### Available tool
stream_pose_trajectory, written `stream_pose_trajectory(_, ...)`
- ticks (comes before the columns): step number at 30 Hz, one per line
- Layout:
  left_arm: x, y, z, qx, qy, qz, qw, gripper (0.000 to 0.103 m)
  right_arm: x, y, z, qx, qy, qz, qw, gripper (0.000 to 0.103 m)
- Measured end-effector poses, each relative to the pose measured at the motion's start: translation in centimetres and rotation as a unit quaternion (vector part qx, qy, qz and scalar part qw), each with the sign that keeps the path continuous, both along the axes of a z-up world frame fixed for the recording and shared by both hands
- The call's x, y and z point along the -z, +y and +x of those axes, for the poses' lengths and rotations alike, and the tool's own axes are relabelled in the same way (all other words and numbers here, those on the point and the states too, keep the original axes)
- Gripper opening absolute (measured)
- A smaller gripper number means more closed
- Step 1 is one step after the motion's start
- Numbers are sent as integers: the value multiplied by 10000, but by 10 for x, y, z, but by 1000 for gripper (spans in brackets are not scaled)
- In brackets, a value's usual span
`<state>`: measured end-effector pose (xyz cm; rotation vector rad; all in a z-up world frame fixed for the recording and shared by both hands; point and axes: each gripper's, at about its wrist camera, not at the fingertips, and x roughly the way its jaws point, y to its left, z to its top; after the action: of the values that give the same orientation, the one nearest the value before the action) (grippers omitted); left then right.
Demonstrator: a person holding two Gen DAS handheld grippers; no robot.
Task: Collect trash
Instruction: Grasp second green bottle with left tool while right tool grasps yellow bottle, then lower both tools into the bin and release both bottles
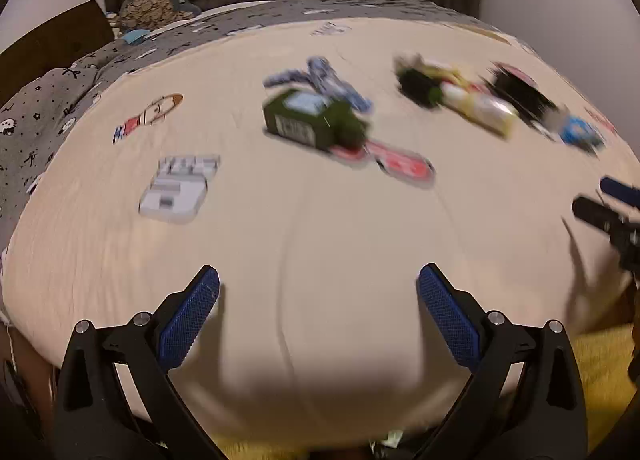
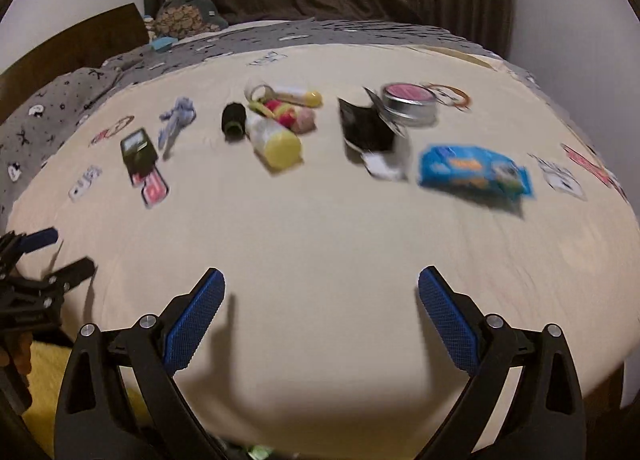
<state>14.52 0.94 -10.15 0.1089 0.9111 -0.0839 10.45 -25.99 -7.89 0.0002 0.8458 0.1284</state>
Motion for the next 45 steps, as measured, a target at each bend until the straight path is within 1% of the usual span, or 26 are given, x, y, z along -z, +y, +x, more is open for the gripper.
stream_pose_trajectory(1,-1,2,12,-46,-20,-6,10000,95,0,3,7,-27,10,6,10000,91)
stream_pose_trajectory(3,-1,3,30,-76,-40,16,10000,95,0,10,25,-99,29,37,9999,89)
stream_pose_trajectory(5,2,3,51,-105,55,60,9999,95,-1,16,39,-120,30,20,9999,88)
stream_pose_trajectory(7,5,3,68,-80,132,-41,9999,95,-1,22,52,-143,50,0,9999,88)
stream_pose_trajectory(12,9,3,91,-41,97,-141,9998,95,2,35,81,-214,101,-137,9996,87)
stream_pose_trajectory(15,11,3,105,16,76,-223,9997,95,5,38,96,-218,164,-126,9995,86)
stream_pose_trajectory(17,13,1,113,114,34,-147,9998,95,9,40,101,-247,213,-131,9994,85)
stream_pose_trajectory(19,14,-1,120,211,-20,-46,9998,96,11,44,105,-284,232,-189,9991,82)
stream_pose_trajectory(21,15,0,126,254,-28,-91,9996,96,11,46,110,-326,239,-182,9990,80)
stream_pose_trajectory(23,15,0,131,276,-12,-158,9995,95,12,48,114,-328,251,-171,9990,75)
stream_pose_trajectory(24,15,0,132,286,-12,-161,9995,93,12,48,116,-330,253,-176,9990,67)
stream_pose_trajectory(25,15,-1,132,329,-16,-177,9993,87,13,48,117,-335,251,-183,9990,56)
stream_pose_trajectory(26,14,-3,131,374,-32,-191,9991,83,12,48,116,-364,241,-168,9989,50)
stream_pose_trajectory(27,13,-4,130,388,-49,-186,9991,81,11,49,115,-370,229,-171,9989,49)
stream_pose_trajectory(31,13,-6,120,322,-71,-135,9994,81,10,48,104,-435,215,-196,9986,49)
stream_pose_trajectory(36,13,-8,95,269,-67,-138,9995,81,10,46,74,-510,180,-255,9982,49)
stream_pose_trajectory(38,12,-11,78,281,-63,-150,9995,81,8,45,61,-541,161,-253,9981,48)
stream_pose_trajectory(41,8,-11,56,293,-51,-273,9992,81,3,43,41,-579,134,-160,9981,47)
stream_pose_trajectory(44,-1,-11,29,274,-127,-385,9988,81,-6,39,18,-564,1,-88,9984,45)
stream_pose_trajectory(45,-4,-11,22,258,-150,-403,9987,81,-10,37,8,-566,-56,-48,9984,42)
